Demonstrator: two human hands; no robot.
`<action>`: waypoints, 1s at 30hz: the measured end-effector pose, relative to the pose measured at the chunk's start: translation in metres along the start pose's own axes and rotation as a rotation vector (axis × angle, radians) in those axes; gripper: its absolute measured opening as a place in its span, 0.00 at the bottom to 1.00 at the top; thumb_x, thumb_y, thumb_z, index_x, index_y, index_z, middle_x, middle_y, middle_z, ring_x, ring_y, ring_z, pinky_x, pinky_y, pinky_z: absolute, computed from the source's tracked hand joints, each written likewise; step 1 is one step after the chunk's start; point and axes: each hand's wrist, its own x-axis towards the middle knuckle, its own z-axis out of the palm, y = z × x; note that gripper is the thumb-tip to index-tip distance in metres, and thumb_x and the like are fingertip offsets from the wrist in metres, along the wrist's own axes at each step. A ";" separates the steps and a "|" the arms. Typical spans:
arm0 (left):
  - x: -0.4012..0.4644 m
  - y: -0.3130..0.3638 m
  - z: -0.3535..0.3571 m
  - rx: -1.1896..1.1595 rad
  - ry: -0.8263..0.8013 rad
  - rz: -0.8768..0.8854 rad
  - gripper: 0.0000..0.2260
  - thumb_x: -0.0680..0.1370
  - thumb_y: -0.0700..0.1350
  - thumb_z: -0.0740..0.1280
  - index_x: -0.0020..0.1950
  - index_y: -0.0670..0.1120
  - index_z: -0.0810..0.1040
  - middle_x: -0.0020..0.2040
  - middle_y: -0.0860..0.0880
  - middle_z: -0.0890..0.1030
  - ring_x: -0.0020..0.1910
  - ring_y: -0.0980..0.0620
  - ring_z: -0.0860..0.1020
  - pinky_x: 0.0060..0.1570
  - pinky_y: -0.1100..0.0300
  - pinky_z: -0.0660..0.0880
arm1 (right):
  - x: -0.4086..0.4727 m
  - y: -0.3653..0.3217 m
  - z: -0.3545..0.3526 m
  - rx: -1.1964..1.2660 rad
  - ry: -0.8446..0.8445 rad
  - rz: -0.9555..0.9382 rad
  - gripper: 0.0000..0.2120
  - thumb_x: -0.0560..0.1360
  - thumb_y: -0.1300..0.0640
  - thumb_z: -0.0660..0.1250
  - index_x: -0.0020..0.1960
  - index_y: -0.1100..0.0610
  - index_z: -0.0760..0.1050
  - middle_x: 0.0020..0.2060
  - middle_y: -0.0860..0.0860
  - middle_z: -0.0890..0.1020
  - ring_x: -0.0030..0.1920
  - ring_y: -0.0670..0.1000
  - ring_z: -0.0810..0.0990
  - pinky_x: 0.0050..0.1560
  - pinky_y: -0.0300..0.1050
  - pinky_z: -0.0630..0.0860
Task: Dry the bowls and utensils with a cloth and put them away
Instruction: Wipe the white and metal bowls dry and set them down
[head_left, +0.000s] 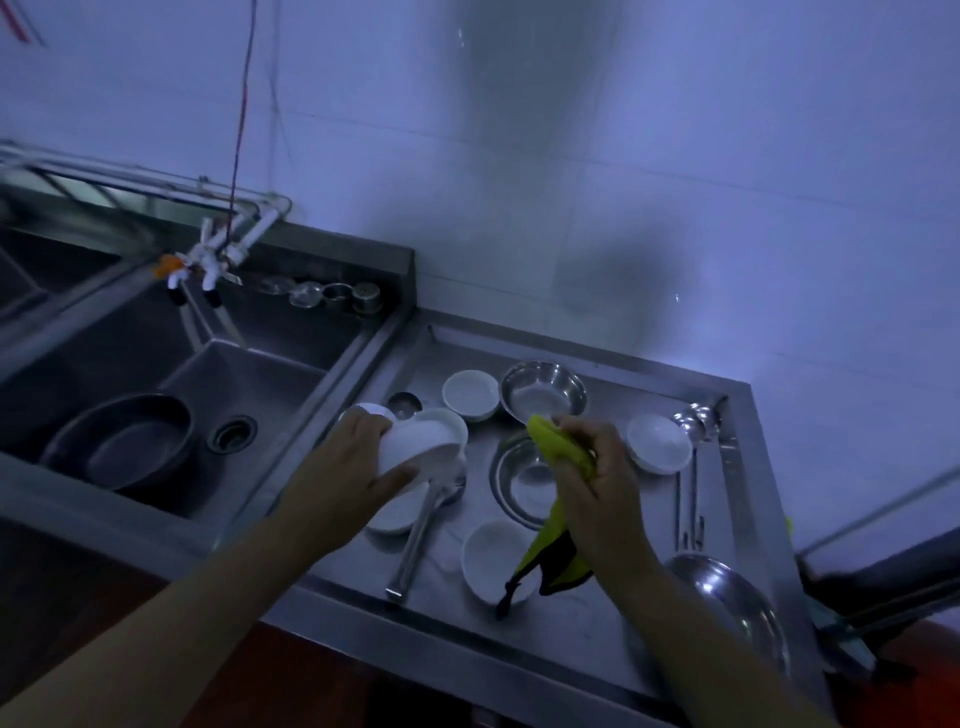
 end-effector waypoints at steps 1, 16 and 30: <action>-0.001 -0.009 -0.007 0.003 0.014 0.020 0.33 0.68 0.69 0.50 0.58 0.45 0.69 0.51 0.54 0.64 0.46 0.55 0.67 0.43 0.59 0.64 | -0.003 -0.004 0.015 0.000 -0.008 -0.046 0.08 0.74 0.57 0.64 0.52 0.47 0.71 0.51 0.47 0.78 0.48 0.49 0.78 0.47 0.45 0.76; 0.014 -0.069 -0.069 -0.556 0.177 -0.158 0.34 0.64 0.73 0.52 0.47 0.44 0.70 0.44 0.50 0.71 0.40 0.56 0.71 0.36 0.65 0.66 | 0.007 -0.036 0.166 -0.796 -0.088 -0.840 0.20 0.80 0.44 0.58 0.64 0.53 0.76 0.66 0.52 0.75 0.70 0.54 0.68 0.71 0.55 0.62; 0.043 -0.050 -0.083 -1.085 0.085 -0.301 0.07 0.81 0.48 0.58 0.52 0.52 0.75 0.48 0.49 0.79 0.47 0.53 0.77 0.44 0.59 0.74 | 0.020 -0.056 0.189 -0.624 -0.010 -0.941 0.15 0.79 0.56 0.63 0.64 0.58 0.71 0.56 0.56 0.82 0.62 0.54 0.78 0.60 0.48 0.74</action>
